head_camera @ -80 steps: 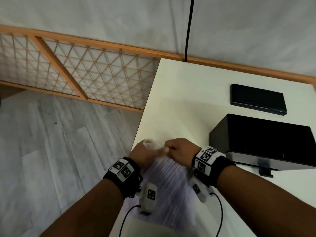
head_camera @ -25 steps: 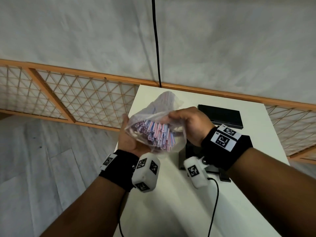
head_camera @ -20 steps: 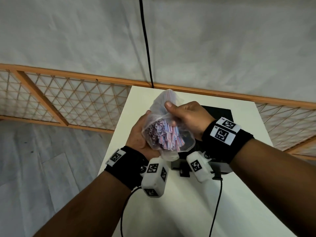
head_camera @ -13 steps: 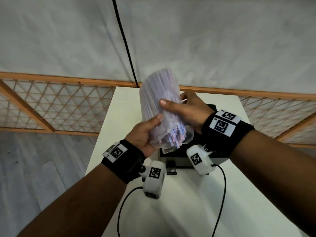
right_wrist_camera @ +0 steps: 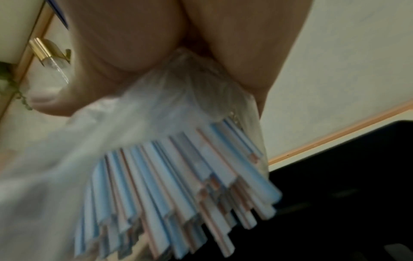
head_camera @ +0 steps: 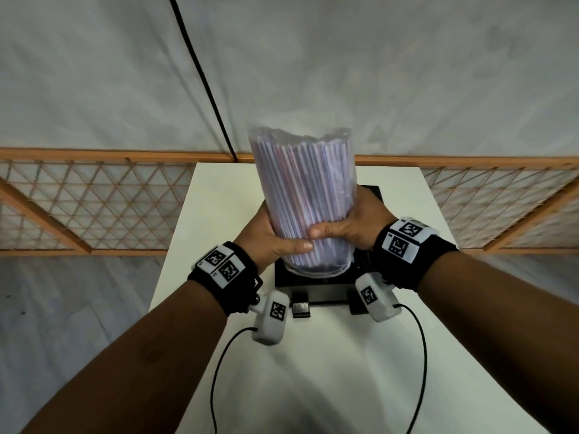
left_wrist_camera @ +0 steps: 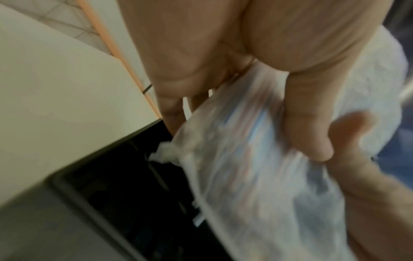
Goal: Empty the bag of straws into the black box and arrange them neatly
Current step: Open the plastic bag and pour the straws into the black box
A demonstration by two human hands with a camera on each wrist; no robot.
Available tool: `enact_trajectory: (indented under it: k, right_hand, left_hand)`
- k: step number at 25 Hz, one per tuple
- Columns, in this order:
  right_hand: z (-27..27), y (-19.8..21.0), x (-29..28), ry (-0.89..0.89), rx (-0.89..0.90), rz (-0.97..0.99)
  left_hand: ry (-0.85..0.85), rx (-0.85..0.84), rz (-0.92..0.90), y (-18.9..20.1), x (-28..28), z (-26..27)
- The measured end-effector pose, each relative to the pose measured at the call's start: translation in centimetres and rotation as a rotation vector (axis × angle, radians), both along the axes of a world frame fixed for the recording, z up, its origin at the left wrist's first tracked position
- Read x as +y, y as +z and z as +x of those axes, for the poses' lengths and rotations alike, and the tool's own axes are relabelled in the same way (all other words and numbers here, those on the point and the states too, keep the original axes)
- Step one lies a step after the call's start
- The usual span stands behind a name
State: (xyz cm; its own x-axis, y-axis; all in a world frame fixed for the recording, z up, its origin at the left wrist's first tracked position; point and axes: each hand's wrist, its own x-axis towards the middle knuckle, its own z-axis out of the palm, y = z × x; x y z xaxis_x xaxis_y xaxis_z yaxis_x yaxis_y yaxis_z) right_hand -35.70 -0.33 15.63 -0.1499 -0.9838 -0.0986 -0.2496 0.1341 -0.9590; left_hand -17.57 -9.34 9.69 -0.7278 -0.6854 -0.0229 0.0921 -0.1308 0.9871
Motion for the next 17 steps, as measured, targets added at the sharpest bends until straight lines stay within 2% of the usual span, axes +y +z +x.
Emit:
enact_trajectory:
  k: [3,7,12,15,17]
  right_hand:
    - [-0.3,-1.3,0.2,0.014,0.089,-0.003]
    - [-0.3,-2.1,0.8,0.009,0.183,-0.049]
    - [0.0,-3.0,1.5,0.051,0.217,0.001]
    - [-0.1,-3.1,1.7,0.050,0.237,-0.012]
    - [-0.3,-3.0,2.0,0.038,0.213,0.003]
  left_hand:
    - [0.017,0.000,0.020,-0.3,0.5,0.2]
    - [0.109,-0.099,-0.045,-0.9,1.0,0.4]
    - [0.089,-0.194,-0.054,-1.8,1.4,1.2]
    - [0.113,-0.264,-0.163,-1.2,1.7,1.7]
    - [0.062,-0.293,-0.192,-0.7,1.4,2.3]
